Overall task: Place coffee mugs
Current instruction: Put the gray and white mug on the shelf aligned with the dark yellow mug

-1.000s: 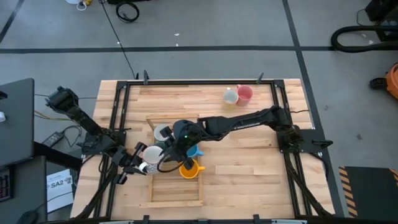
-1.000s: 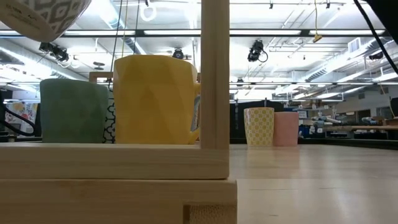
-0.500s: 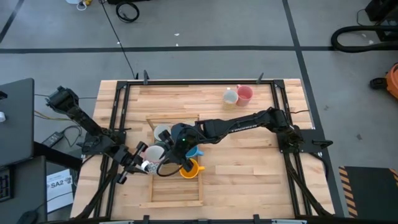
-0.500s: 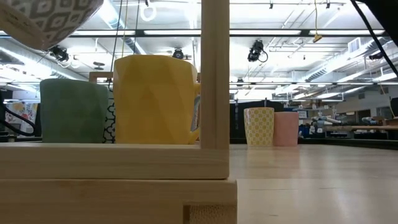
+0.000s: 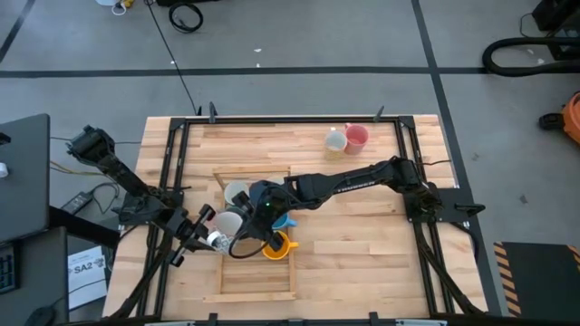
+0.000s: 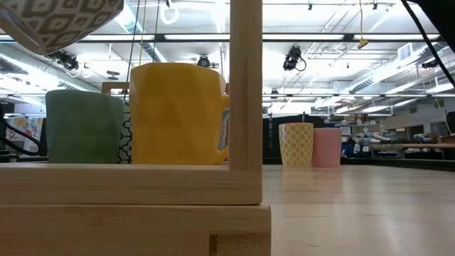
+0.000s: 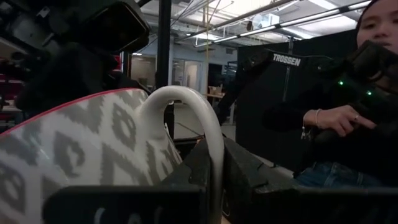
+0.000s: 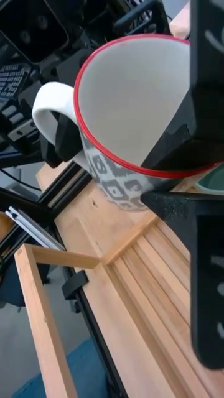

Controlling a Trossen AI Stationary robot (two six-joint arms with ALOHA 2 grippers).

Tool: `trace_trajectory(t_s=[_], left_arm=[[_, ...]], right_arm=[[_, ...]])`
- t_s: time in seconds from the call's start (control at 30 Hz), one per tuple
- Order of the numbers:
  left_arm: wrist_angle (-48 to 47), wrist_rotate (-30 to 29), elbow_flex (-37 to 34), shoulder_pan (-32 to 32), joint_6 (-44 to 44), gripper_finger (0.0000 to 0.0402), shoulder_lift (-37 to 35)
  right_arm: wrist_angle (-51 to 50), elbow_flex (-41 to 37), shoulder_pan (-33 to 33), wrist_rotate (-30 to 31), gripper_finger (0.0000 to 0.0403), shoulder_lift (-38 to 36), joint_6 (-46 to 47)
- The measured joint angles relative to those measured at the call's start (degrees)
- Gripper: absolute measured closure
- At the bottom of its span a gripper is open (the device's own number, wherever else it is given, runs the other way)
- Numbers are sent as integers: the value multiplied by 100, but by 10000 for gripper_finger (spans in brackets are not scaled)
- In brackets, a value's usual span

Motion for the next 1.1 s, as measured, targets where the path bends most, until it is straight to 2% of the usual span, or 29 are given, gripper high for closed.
trace_trajectory(t_s=[0.47, 0.9, 1.1], left_arm=[[24, -224, 0, 0, 0, 356, -4], [-26, -229, 0, 4, -72, 354, -7], [-6, -331, 0, 2, -550, 340, -7]], right_arm=[[-77, -13, 4, 8, 376, 0, 68], [-189, -11, 2, 47, 376, 0, 92], [-201, -11, 0, 53, 376, 0, 152]])
